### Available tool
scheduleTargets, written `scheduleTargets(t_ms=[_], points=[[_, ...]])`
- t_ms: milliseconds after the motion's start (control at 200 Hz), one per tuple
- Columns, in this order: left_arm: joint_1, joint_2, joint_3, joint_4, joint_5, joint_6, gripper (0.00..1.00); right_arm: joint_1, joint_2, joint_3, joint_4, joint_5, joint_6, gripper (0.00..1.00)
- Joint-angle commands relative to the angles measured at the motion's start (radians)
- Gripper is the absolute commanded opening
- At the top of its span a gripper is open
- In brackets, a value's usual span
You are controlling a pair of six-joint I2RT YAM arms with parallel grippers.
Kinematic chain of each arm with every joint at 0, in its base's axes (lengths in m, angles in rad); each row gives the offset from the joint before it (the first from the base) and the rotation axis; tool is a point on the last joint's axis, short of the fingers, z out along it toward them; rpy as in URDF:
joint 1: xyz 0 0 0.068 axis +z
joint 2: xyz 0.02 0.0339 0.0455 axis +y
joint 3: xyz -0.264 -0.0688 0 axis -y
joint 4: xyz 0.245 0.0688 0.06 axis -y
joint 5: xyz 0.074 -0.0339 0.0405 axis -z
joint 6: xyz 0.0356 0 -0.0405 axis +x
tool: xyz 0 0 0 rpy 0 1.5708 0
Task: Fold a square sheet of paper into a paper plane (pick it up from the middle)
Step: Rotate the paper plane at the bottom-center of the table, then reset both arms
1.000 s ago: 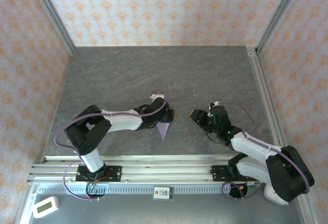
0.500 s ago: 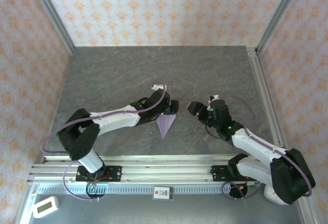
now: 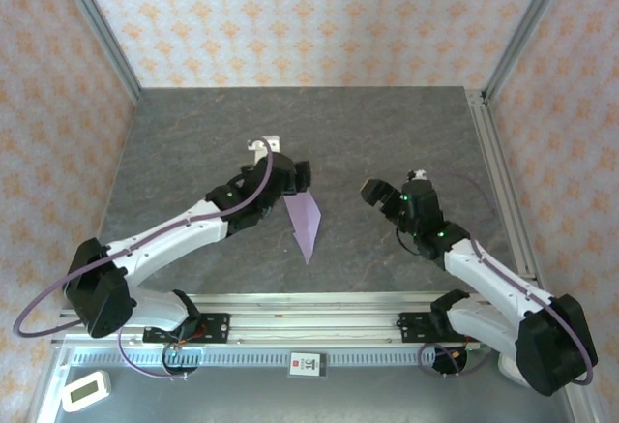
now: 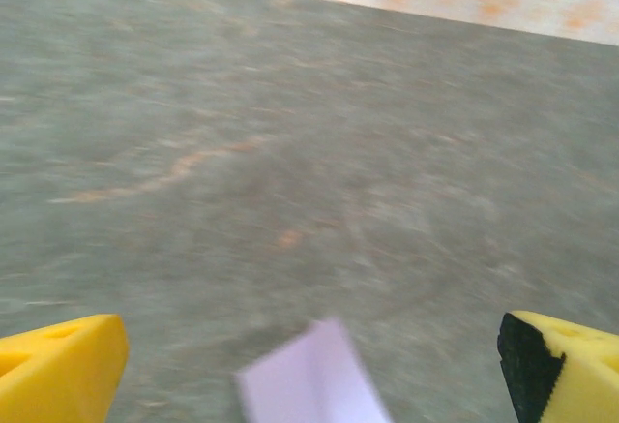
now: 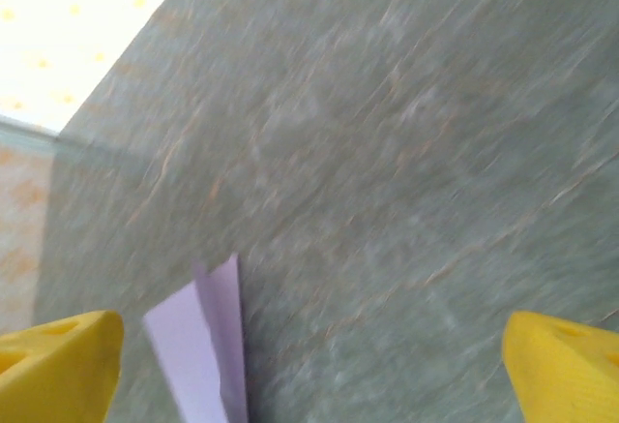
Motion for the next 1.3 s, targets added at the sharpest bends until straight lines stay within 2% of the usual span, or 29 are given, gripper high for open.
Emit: scheduleTargets(t_ms=[0, 60, 130, 205, 320, 375, 445, 515, 561, 601, 646, 671, 696, 746, 786, 851, 871, 891, 936, 956, 991, 1021, 1061, 1131, 1201, 1291], points=[[0.082, -0.074, -0.070, -0.119, -0.216, -0.018, 1.00, -0.027, -0.005, 0.070, -0.106, 0.312, -0.073, 1.00], [0.141, -0.143, -0.155, -0.064, -0.256, -0.006, 1.00, -0.029, -0.015, 0.054, -0.072, 0.471, -0.117, 1.00], [0.208, -0.234, -0.272, 0.058, -0.294, 0.058, 1.00, -0.029, -0.037, -0.004, 0.075, 0.627, -0.221, 1.00], [0.264, -0.331, -0.407, 0.264, -0.384, 0.171, 1.00, -0.035, -0.029, -0.064, 0.256, 0.707, -0.391, 1.00], [0.365, -0.419, -0.618, 0.670, -0.479, 0.330, 1.00, -0.085, 0.054, -0.110, 0.423, 0.804, -0.490, 1.00], [0.411, -0.393, -0.684, 0.847, -0.491, 0.406, 1.00, -0.113, 0.131, -0.123, 0.485, 0.807, -0.525, 1.00], [0.453, -0.296, -0.755, 1.073, -0.450, 0.503, 1.00, -0.139, 0.244, -0.152, 0.622, 0.802, -0.586, 1.00], [0.482, -0.156, -0.771, 1.198, -0.445, 0.469, 1.00, -0.161, 0.352, -0.174, 0.758, 0.744, -0.640, 1.00], [0.500, -0.065, -0.772, 1.256, -0.387, 0.473, 1.00, -0.185, 0.405, -0.192, 0.869, 0.682, -0.676, 1.00], [0.509, 0.026, -0.782, 1.363, -0.374, 0.511, 1.00, -0.195, 0.416, -0.174, 0.869, 0.643, -0.690, 1.00], [0.498, 0.091, -0.776, 1.485, -0.405, 0.570, 1.00, -0.224, 0.438, -0.223, 1.056, 0.549, -0.719, 1.00], [0.503, 0.112, -0.786, 1.541, -0.345, 0.582, 1.00, -0.244, 0.446, -0.233, 1.110, 0.487, -0.738, 1.00], [0.524, 0.134, -0.793, 1.583, -0.270, 0.572, 1.00, -0.257, 0.454, -0.214, 1.077, 0.449, -0.741, 1.00], [0.544, 0.186, -0.788, 1.615, -0.208, 0.577, 1.00, -0.298, 0.460, -0.192, 1.038, 0.321, -0.749, 1.00], [0.549, 0.191, -0.774, 1.598, -0.193, 0.573, 1.00, -0.325, 0.474, -0.232, 1.103, 0.244, -0.771, 1.00], [0.585, 0.159, -0.748, 1.469, -0.095, 0.526, 1.00, -0.364, 0.595, -0.386, 1.557, 0.245, -0.733, 1.00], [0.600, 0.160, -0.754, 1.480, -0.056, 0.525, 1.00, -0.366, 0.610, -0.404, 1.618, 0.265, -0.726, 1.00], [0.614, 0.166, -0.764, 1.506, -0.018, 0.524, 1.00, -0.371, 0.587, -0.398, 1.572, 0.260, -0.718, 1.00], [0.655, 0.185, -0.791, 1.537, 0.086, 0.498, 1.00, -0.387, 0.526, -0.330, 1.332, 0.219, -0.703, 1.00], [0.666, 0.209, -0.804, 1.603, 0.094, 0.502, 1.00, -0.394, 0.535, -0.305, 1.291, 0.211, -0.695, 1.00], [0.671, 0.239, -0.818, 1.693, 0.096, 0.512, 1.00, -0.398, 0.569, -0.304, 1.343, 0.221, -0.693, 1.00], [0.671, 0.215, -0.804, 1.614, 0.099, 0.494, 1.00, -0.397, 0.579, -0.317, 1.391, 0.220, -0.697, 1.00], [0.672, 0.189, -0.785, 1.525, 0.101, 0.481, 1.00, -0.395, 0.559, -0.310, 1.343, 0.220, -0.696, 1.00], [0.673, 0.226, -0.810, 1.642, 0.098, 0.502, 1.00, -0.396, 0.553, -0.318, 1.349, 0.221, -0.698, 1.00], [0.673, 0.203, -0.795, 1.571, 0.101, 0.488, 1.00, -0.396, 0.564, -0.327, 1.392, 0.219, -0.700, 1.00], [0.673, 0.221, -0.807, 1.626, 0.099, 0.501, 1.00, -0.394, 0.565, -0.317, 1.368, 0.192, -0.711, 1.00]])
